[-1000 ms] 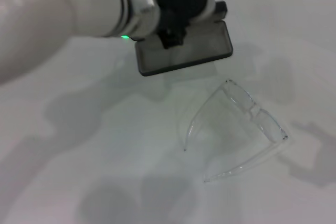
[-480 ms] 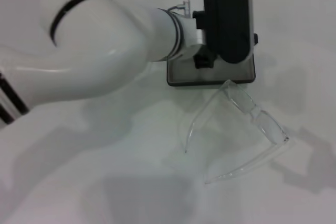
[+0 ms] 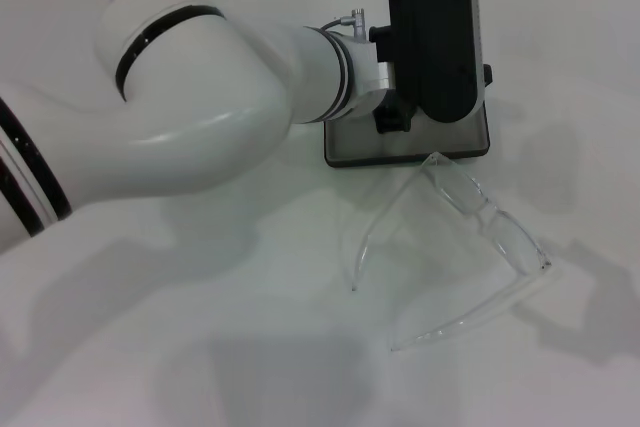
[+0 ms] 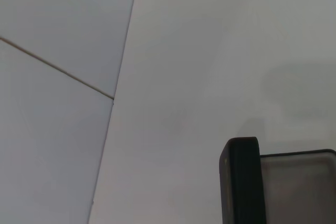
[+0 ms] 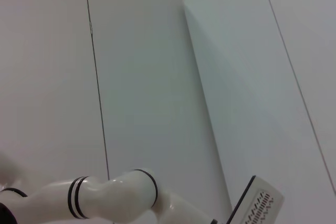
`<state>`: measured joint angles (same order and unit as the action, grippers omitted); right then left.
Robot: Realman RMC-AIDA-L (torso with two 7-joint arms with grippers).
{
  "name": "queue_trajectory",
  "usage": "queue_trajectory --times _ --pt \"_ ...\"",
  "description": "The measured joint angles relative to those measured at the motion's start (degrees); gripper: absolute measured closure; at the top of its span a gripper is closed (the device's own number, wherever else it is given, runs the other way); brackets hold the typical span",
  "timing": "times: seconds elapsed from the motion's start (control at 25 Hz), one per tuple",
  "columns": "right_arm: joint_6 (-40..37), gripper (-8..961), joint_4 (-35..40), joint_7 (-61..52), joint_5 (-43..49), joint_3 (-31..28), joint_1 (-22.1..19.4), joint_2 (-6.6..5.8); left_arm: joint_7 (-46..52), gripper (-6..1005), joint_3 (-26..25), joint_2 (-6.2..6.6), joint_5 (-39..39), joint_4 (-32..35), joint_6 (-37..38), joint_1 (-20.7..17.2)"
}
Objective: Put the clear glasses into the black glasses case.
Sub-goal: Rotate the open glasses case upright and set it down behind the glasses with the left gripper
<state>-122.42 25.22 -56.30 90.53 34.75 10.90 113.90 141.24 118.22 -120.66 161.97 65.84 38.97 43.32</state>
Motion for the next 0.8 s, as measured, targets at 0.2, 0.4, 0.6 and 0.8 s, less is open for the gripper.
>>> queue_trajectory --times 0.2,0.4,0.6,0.8 --pt "0.0 105 -0.09 -0.1 0.0 -0.13 0.04 0.02 0.23 774 1.67 -0.08 0.0 -0.74 -0.5 -0.39" --pt "-0.04 110 -0.49 -0.12 -0.01 0.02 0.07 0.09 0.73 770 3.18 -0.11 0.26 -1.17 -0.62 -0.39" --pt "-0.35 116 -0.82 -0.09 -0.01 0.04 -0.25 0.06 0.49 767 3.52 0.11 0.37 -0.96 -0.49 -0.32" --pt "-0.43 122 -1.24 -0.12 0.0 -0.21 -0.62 -0.02 -0.15 764 3.59 0.23 0.37 -0.47 0.13 -0.34"
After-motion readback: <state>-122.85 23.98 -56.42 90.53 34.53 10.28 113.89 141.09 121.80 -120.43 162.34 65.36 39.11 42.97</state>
